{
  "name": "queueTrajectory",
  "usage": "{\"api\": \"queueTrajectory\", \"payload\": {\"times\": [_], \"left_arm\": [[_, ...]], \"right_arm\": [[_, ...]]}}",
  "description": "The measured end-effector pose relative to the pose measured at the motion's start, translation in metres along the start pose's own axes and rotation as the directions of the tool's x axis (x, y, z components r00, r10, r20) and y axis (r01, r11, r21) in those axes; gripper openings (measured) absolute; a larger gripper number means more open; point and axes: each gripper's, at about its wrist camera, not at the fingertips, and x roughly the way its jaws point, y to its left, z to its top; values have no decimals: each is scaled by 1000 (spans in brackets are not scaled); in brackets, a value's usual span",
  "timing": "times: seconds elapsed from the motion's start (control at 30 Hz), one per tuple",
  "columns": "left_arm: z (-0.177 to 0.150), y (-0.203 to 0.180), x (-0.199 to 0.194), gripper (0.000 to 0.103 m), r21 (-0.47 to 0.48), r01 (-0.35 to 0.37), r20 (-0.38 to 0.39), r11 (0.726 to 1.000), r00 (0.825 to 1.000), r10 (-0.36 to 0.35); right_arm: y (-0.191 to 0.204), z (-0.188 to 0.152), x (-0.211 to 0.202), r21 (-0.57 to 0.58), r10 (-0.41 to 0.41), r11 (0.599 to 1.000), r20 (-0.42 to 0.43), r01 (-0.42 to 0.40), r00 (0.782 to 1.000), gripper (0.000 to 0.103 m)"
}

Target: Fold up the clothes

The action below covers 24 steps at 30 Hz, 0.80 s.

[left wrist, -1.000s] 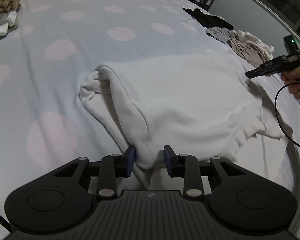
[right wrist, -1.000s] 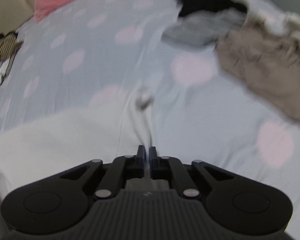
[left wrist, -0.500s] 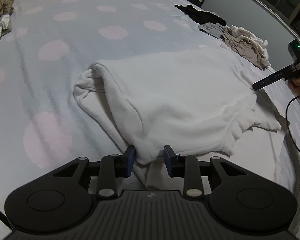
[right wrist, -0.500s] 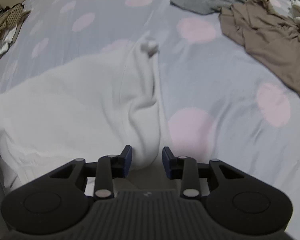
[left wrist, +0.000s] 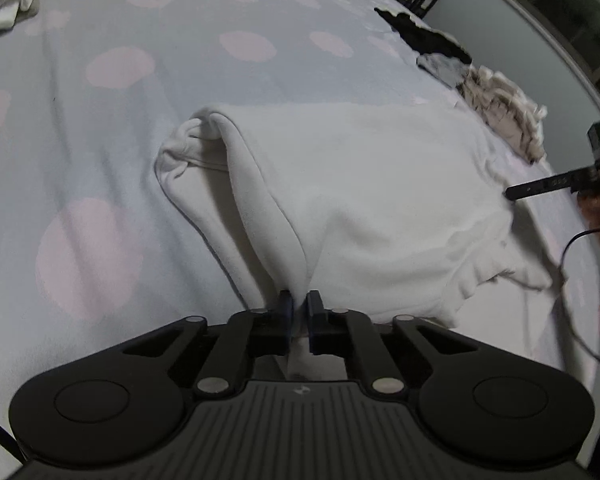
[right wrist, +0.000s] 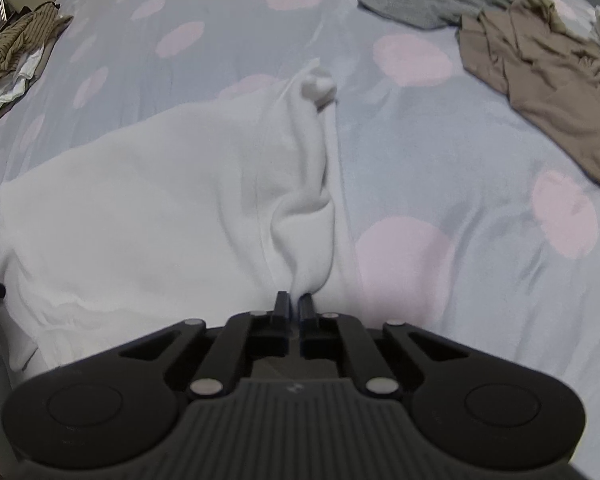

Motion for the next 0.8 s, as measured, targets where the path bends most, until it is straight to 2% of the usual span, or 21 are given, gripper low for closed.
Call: {"api": "queueTrajectory", "payload": {"times": [0.07,0.17,0.33,0.43,0.57,0.6,0.7,0.8], "left_arm": [[0,4,-8,4,-30,38,1,999,999,-38],[1,7,-15,4,-47,59,-5,997,998,-59],[-5,5,-18,4,-62,117,-37,991,992,-119],[-10,2,-24,4,-70,176,-34,982,983,-179],[-14,9,-41,4,-111,283,32,953,959,-281],[-15,10,-43,4,-116,291,38,950,957,-288],[-18,12,-39,4,-115,247,6,962,969,-247],[-25,14,-20,4,-125,194,-62,973,977,-202]], "right_arm": [[-5,4,-6,23,18,1000,17,-18,1000,4],[-13,7,-18,68,55,996,30,-57,998,4],[-24,7,-28,89,74,993,17,-75,997,4],[-35,4,-33,119,98,988,10,-98,995,4],[-48,1,-48,165,152,974,40,-157,988,4],[-51,1,-52,177,164,969,54,-172,985,4],[-59,0,-55,200,169,963,66,-179,983,4],[-54,-3,-40,171,141,975,11,-141,990,4]]}}
